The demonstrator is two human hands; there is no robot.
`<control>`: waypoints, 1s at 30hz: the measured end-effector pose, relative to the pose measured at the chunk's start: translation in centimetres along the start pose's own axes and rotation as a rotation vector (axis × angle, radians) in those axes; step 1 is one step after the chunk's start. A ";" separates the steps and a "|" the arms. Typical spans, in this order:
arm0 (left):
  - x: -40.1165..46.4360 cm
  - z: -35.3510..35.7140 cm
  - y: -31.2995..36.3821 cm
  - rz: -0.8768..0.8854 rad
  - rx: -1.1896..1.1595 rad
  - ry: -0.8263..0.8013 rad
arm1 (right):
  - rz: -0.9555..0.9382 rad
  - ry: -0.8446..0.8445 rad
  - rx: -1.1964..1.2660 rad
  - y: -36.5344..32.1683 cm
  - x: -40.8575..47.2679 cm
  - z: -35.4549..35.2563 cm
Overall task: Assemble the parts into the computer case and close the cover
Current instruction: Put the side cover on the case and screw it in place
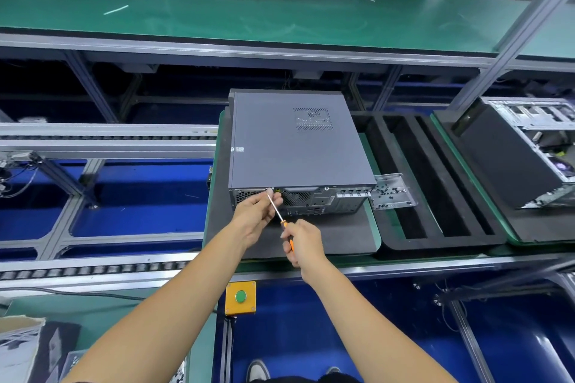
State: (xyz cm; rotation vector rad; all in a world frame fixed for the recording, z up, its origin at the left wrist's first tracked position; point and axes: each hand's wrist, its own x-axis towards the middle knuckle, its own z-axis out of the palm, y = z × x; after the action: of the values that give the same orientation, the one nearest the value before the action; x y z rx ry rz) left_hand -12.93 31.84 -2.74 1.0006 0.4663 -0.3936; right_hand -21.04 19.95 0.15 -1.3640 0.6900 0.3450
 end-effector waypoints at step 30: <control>-1.5 14.1 -7.3 -0.062 -0.023 -0.075 | -0.087 0.010 -0.037 -1.4 1.4 -16.1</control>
State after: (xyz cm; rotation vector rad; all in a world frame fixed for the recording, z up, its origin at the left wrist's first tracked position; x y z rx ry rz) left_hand -15.23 16.18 -0.62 0.9469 0.4338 -0.4791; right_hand -23.18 3.92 -0.52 -1.4274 0.6328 0.2827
